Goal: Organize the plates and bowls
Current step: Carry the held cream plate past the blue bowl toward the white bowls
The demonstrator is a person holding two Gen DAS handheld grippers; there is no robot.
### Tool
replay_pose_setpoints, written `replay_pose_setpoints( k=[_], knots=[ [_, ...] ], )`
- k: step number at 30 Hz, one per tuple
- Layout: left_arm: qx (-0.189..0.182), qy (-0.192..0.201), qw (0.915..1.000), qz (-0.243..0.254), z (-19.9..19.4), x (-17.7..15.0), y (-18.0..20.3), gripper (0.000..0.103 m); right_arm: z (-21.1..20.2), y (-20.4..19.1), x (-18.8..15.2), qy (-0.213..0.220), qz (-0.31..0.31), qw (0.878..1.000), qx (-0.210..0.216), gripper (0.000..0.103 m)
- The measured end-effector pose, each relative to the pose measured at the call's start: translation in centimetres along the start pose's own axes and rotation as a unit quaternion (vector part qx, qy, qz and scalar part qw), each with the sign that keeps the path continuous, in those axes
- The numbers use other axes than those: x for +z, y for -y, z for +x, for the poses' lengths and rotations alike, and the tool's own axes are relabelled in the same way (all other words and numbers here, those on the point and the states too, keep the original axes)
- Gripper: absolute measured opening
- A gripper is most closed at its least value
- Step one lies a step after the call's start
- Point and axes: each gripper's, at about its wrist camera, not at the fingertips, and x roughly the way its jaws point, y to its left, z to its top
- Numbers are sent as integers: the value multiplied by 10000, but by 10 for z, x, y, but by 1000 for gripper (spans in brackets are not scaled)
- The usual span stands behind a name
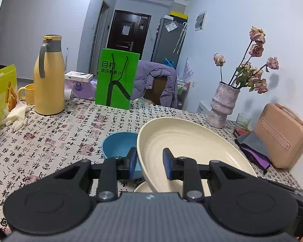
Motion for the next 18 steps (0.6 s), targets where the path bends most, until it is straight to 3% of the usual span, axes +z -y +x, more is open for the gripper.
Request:
replay_pose_setpoints(
  k=[18],
  knots=[
    [-130,-154,9996,-201,16,-19,-14,27,11,7,-15,-170,42,9998,9,21]
  ],
)
